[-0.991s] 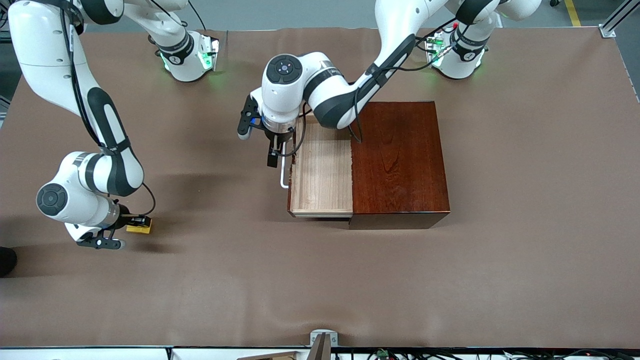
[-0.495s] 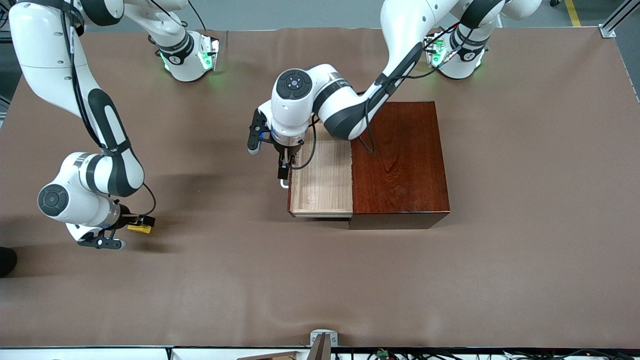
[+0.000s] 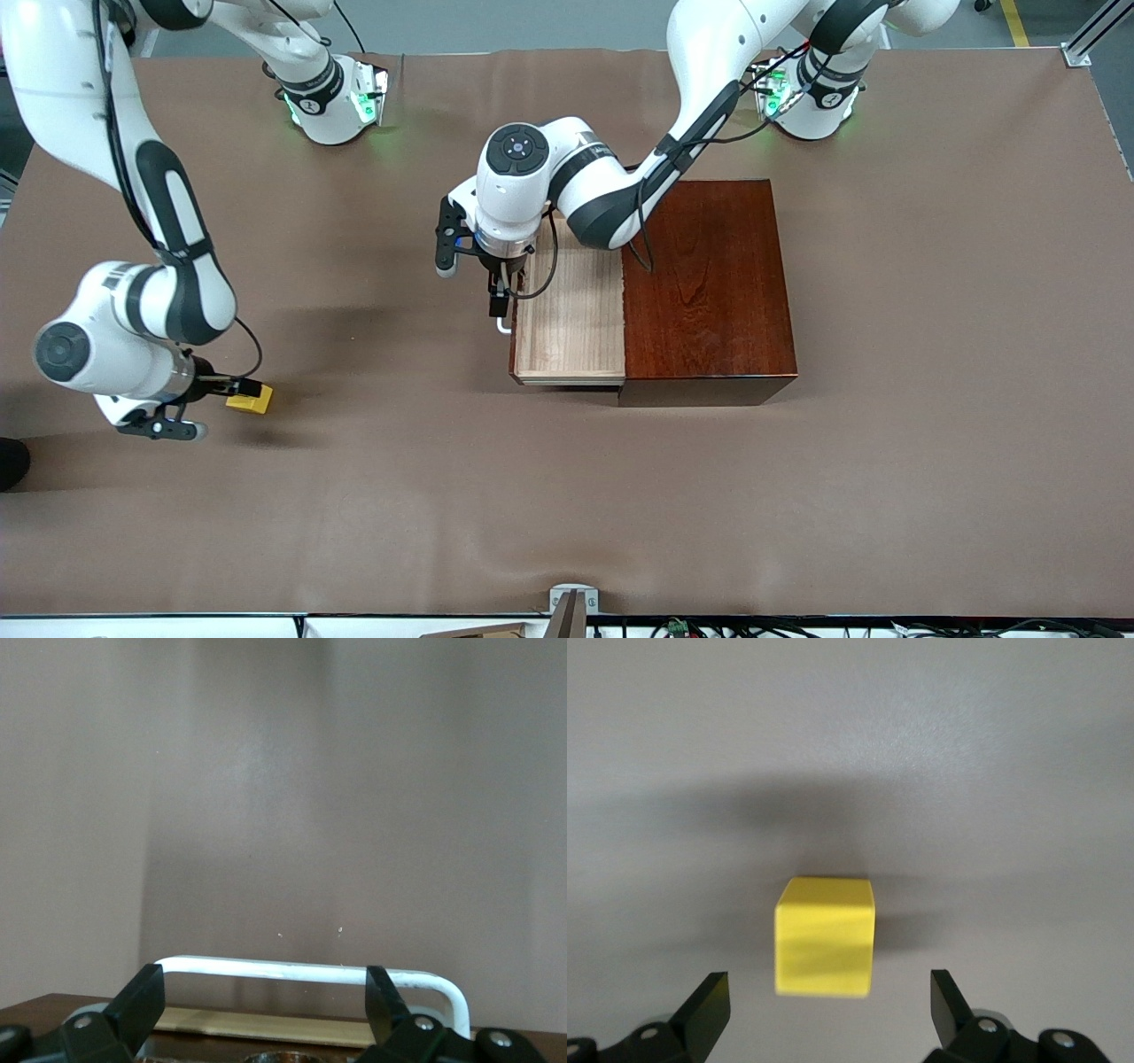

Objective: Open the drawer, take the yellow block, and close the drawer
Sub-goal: 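Set the yellow block on the table and open the right gripper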

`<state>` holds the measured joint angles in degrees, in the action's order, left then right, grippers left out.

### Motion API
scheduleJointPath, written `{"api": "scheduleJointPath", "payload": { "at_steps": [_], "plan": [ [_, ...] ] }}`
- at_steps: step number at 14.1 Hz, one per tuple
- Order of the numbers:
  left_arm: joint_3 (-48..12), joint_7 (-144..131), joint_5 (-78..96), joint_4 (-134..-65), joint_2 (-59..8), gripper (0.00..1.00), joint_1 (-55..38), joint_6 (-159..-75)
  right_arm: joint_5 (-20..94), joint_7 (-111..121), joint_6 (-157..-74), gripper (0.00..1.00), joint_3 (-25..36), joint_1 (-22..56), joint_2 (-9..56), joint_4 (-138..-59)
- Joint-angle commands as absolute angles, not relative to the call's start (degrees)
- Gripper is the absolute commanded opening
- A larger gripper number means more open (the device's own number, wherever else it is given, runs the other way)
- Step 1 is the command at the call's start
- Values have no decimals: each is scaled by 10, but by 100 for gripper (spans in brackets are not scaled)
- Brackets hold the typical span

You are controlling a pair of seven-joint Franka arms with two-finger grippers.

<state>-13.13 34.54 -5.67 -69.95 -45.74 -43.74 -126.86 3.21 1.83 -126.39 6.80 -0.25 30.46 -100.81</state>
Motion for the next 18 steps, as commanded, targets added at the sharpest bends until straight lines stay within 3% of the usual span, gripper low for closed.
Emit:
{"api": "scheduleJointPath", "payload": {
  "at_steps": [1, 9, 18],
  "plan": [
    [-132, 342, -56, -686, -470, 100, -436, -1272, 33, 25, -1225, 100, 61, -7, 251, -1020],
    [-130, 343, -64, -687, -462, 100, -439, -1210, 29, 25, -1079, 100, 58, 12, 116, -1013],
    [-127, 348, -115, -686, -449, 100, -438, -1126, 25, 37, -933, 100, 55, 13, 39, -950]
  ]
}}
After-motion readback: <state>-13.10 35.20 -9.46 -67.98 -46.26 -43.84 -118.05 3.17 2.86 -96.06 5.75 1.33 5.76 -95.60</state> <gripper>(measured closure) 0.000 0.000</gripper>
